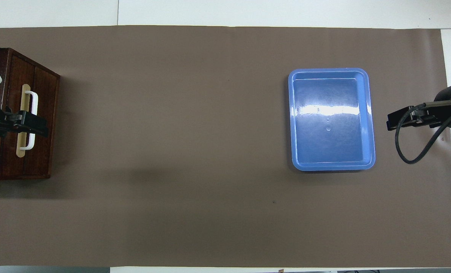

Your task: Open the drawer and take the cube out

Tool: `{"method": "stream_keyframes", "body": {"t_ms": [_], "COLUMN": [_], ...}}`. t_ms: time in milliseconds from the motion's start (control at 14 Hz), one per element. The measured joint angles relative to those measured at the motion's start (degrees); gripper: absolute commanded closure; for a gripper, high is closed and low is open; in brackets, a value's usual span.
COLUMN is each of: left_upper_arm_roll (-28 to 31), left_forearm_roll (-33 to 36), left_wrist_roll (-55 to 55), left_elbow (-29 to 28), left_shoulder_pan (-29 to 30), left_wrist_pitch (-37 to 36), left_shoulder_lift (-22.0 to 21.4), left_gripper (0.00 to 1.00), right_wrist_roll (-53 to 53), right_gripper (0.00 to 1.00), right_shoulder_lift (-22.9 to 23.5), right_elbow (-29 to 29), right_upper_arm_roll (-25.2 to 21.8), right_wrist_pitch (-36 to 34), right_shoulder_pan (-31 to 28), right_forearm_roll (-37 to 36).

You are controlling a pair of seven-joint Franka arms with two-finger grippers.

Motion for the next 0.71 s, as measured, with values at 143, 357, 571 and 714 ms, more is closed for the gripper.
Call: {"method": "stream_keyframes", "body": {"t_ms": [143, 357, 571, 714], "left_upper_arm_roll": [0.00, 0.00, -0.01, -0.12], "left_forearm_roll": [0.00, 0.00, 0.00, 0.46], "left_wrist_roll": [0.00, 0.00, 0.00, 0.00], "left_elbow": [0.00, 0.00, -0.02, -0.26], "left_shoulder_pan": [0.00, 0.00, -0.09, -0.28], "left_wrist_pitch": [0.00, 0.00, 0.74, 3.17], "left_shoulder_lift": [0.00, 0.00, 0.00, 0.00], "left_gripper": [0.00, 0.00, 0.00, 0.00], "right_wrist_roll": [0.02, 0.04, 0.04, 0.04], "right_gripper": [0.00, 0.00, 0.00, 0.00], "right_shoulder_lift": [0.00, 0.00, 0.00, 0.00], "right_elbow": [0.00, -0.06, -0.12, -0.12], "right_upper_arm_roll": [0.00, -0.08, -0.09, -0.08], "right_wrist_pitch": [0.00, 0.00, 0.00, 0.00], "right_shoulder_pan": [-0.01, -0.07, -0.07, -0.07], "right_forearm_roll": [0.00, 0.00, 0.00, 0.00]}}
